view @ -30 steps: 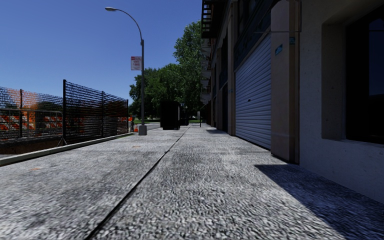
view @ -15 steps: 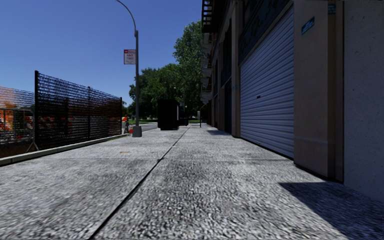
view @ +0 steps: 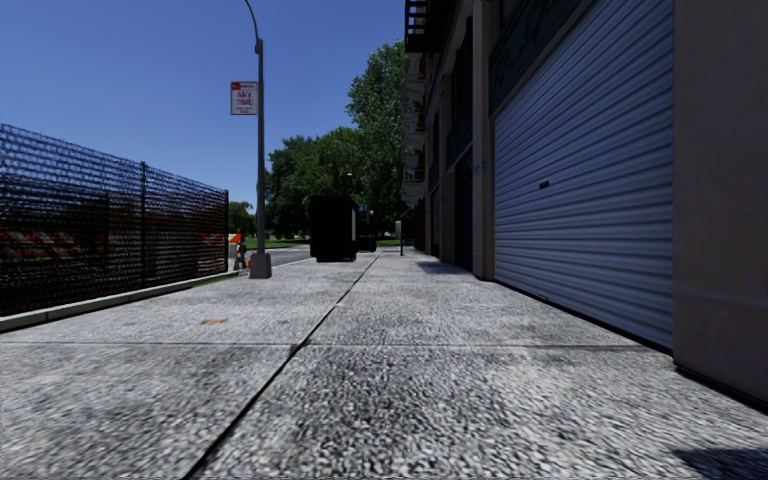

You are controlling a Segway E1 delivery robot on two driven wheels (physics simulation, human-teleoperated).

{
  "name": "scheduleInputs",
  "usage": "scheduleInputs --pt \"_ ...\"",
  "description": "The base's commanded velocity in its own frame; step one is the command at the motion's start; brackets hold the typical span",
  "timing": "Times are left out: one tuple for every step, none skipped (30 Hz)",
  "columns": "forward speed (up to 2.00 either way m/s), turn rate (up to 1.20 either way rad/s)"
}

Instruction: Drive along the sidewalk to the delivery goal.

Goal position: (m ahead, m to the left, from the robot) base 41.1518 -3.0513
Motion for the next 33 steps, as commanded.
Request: scheduleInputs --pt "1.94 0.00" --pt "1.94 0.00" --pt "1.94 0.00" --pt "1.94 0.00" --pt "1.94 0.00" --pt "1.94 0.00" --pt "1.94 0.00" --pt "1.94 0.00" --pt "1.94 0.00" --pt "1.94 0.00" --pt "1.94 0.00" --pt "1.94 0.00" --pt "1.94 0.00" --pt "1.94 0.00" --pt "1.94 0.00" --pt "1.94 0.00" --pt "1.94 0.00" --pt "1.94 0.00" --pt "1.94 0.00" --pt "1.94 0.00" --pt "1.94 0.00" --pt "1.94 0.00" --pt "1.94 0.00" --pt "1.94 0.00" --pt "1.94 0.00" --pt "1.94 0.00" --pt "1.94 0.00" --pt "1.94 0.00" --pt "1.94 0.00" --pt "1.94 0.00" --pt "1.94 0.00" --pt "1.94 0.00" --pt "1.94 0.00"
